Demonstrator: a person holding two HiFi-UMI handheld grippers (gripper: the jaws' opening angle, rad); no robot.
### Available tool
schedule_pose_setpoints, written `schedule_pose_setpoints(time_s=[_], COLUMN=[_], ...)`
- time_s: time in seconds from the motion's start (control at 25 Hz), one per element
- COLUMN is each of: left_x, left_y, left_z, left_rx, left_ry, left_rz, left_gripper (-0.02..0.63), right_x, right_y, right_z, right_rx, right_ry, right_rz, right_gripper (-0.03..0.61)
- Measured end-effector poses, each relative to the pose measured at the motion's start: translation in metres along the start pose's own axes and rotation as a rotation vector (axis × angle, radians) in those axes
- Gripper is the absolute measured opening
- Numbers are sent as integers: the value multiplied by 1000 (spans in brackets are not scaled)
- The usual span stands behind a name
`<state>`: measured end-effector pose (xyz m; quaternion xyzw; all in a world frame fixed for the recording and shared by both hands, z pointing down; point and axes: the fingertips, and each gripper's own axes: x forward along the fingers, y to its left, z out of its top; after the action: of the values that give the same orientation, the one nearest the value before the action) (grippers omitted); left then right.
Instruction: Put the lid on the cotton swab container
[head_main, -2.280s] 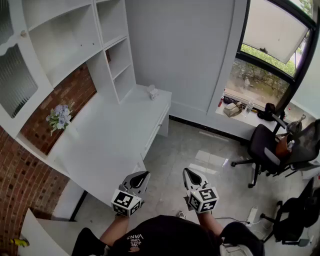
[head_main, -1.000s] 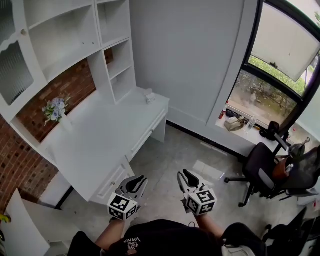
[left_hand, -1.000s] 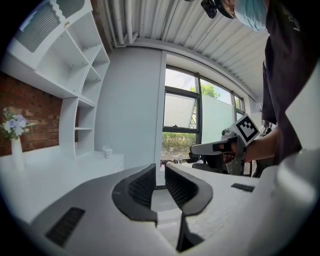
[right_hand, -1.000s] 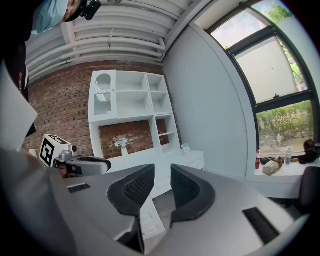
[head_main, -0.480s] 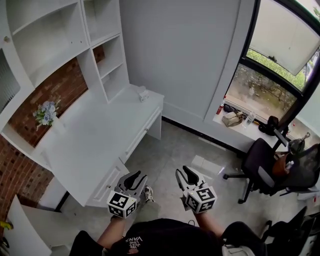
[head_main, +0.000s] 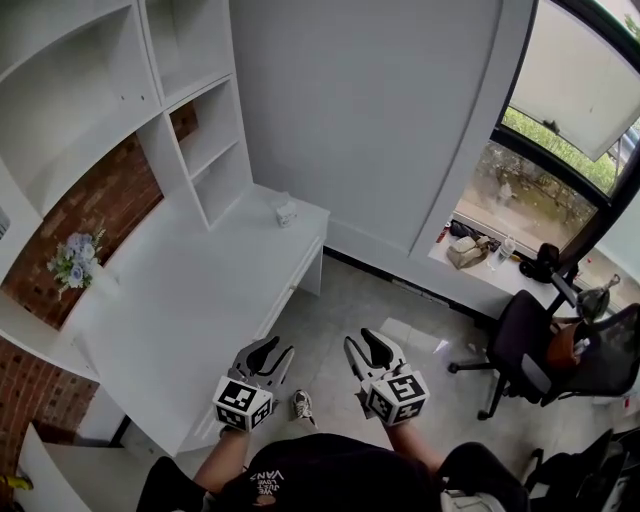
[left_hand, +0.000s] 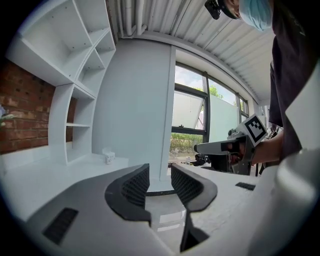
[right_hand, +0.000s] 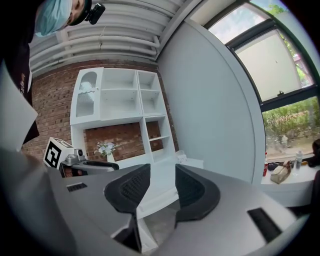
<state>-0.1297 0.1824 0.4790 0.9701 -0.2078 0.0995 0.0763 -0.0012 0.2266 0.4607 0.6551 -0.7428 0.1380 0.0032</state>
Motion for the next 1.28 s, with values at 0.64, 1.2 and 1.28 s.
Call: schedule_pose_setpoints(time_s=[0.64, 1.2, 1.28], left_x=[73, 102, 112], left_y=[154, 199, 208], left_z=[36, 23, 24], left_rx=[-29, -57, -66], left_ry=[-36, -25, -26], left_rz=[-24, 87, 111], left_gripper=[158, 161, 161], right_x=[151, 201, 212], right_y=[-21, -50, -61], right_z=[44, 29, 31], right_rx=[-58, -32, -38], right_ry=[-12, 20, 22], right_rz=[-43, 36, 54], right_gripper=[155, 155, 155])
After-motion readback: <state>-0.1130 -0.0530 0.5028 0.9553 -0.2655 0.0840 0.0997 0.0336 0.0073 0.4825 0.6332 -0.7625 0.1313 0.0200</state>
